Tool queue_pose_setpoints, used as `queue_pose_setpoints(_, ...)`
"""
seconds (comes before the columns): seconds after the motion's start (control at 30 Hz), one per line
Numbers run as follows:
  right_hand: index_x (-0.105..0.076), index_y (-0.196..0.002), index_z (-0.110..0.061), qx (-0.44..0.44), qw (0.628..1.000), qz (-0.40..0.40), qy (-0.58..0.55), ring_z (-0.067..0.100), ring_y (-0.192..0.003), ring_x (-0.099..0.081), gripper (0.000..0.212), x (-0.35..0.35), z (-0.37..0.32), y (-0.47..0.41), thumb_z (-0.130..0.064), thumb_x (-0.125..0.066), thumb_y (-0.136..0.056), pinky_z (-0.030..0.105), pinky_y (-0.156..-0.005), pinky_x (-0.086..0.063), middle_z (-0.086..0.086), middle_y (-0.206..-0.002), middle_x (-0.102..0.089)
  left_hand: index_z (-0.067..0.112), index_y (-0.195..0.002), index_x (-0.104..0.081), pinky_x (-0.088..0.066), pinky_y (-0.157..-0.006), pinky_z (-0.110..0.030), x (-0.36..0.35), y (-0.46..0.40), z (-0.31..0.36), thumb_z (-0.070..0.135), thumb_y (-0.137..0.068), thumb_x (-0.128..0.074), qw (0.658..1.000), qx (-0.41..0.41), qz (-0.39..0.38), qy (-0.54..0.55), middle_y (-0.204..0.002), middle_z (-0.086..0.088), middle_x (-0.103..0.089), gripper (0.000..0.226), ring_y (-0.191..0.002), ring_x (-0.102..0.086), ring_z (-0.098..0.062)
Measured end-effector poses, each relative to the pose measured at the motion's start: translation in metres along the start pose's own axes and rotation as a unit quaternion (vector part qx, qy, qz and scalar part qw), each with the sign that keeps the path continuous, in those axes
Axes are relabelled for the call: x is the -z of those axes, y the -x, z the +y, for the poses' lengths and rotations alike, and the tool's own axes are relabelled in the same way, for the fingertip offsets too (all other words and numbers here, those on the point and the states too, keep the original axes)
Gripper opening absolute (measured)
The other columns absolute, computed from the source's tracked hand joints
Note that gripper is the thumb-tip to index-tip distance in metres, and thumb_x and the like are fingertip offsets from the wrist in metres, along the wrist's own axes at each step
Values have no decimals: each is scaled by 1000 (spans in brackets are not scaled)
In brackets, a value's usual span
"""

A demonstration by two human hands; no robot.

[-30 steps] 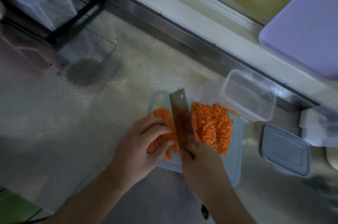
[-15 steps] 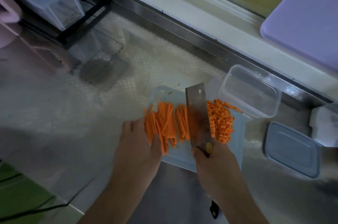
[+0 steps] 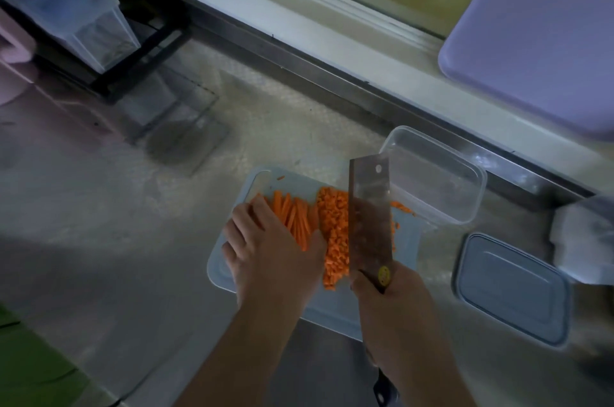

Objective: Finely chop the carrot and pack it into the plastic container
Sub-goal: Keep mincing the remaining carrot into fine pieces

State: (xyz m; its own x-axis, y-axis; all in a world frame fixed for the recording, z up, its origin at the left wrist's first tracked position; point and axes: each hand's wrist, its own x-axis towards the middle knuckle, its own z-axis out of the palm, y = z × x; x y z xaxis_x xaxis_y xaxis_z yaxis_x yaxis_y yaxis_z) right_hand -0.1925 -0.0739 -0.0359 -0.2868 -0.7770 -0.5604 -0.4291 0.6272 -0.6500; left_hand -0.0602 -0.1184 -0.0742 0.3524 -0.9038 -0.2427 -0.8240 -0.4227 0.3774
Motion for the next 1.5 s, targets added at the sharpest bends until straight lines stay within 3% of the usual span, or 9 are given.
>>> queue_pose_setpoints(0.27, -64, -72, -26, 42, 999, -21, -10, 0, -50, -51, 23, 11, 12, -5, -28, -61, -95, 13, -43, -34, -15, -54, -57, 18, -151, -26, -30, -118, -45, 5, -4, -12, 55, -94, -60, 998, -50, -21, -27, -145, -5, -26, 76, -137, -30, -27)
queue_pose_setpoints(0.6, -62, -74, -29, 43, 999, -5, 20, -12, -74, -57, 20, 15, 10, -2, -30, -63, -94, 7, -56, -41, -10, -67, -64, 10, -149, -31, -38, -111, -51, -9, -2, -10, 68, -93, -47, 992, -89, 10, -85, -146, -11, -31, 82, -135, -35, -32)
queue_pose_setpoints(0.7, -56, -68, -30, 24, 999, -14, 35, -6, -63, -56, 28, 11, 7, -2, -30, -62, -95, 9, -53, -40, -19, -61, -61, 9, -145, -36, -43, -105, -51, -11, -7, -11, 62, -94, -45, 987, -121, 7, -102, -142, -13, -37, 74, -130, -40, -33)
queue_pose_setpoints(0.8, -53, -69, -31, 4, 998, -1, 56, 4, -57, -52, 28, 4, 2, -3, -32, -62, -95, 14, -50, -38, -8, -59, -54, 6, -141, -44, -48, -97, -51, -9, -14, -18, 53, -100, -47, 980, -164, 7, -110, -136, -15, -43, 63, -122, -46, -36)
queue_pose_setpoints(1.03, -55, -89, -36, -17, 994, 5, 109, -1, -69, -50, 10, -23, -27, 2, -38, -59, -97, 10, -53, -37, -11, -84, -60, 8, -140, -54, -53, -89, -50, 7, -46, -72, 41, -92, -53, 919, -373, -4, -130, -131, -14, -50, 58, -112, -53, -34)
queue_pose_setpoints(1.1, -57, -98, -36, -29, 992, 1, 120, 3, -75, -51, 1, -30, -37, 5, -37, -58, -99, 18, -58, -38, -14, -85, -55, 10, -142, -52, -53, -93, -49, 16, -61, -85, 41, -90, -48, 885, -442, -33, -144, -133, -12, -50, 61, -115, -55, -34)
queue_pose_setpoints(1.17, -61, -113, -32, -44, 990, 1, 137, 17, -95, -60, 15, -37, -42, 7, -36, -58, -99, 26, -71, -37, -11, -92, -53, 12, -146, -49, -52, -100, -49, 24, -76, -96, 40, -92, -56, 850, -500, -65, -153, -137, -9, -49, 61, -122, -54, -33)
queue_pose_setpoints(1.37, -60, -113, -30, -67, 983, 2, 171, 23, -105, -64, 15, -57, -49, 17, -35, -54, -101, 29, -75, -41, -3, -98, -63, 18, -155, -38, -43, -113, -41, 35, -88, -104, 68, -97, -45, 849, -512, -103, -82, -143, -1, -47, 77, -131, -48, -24)
queue_pose_setpoints(1.5, -59, -105, -29, -60, 984, 10, 170, 18, -88, -61, 13, -61, -51, 18, -38, -52, -101, 31, -73, -43, -8, -88, -59, 21, -147, -48, -34, -113, -29, 36, -81, -108, 61, -94, -61, 865, -487, -110, 49, -141, 4, -46, 68, -130, -45, -17)
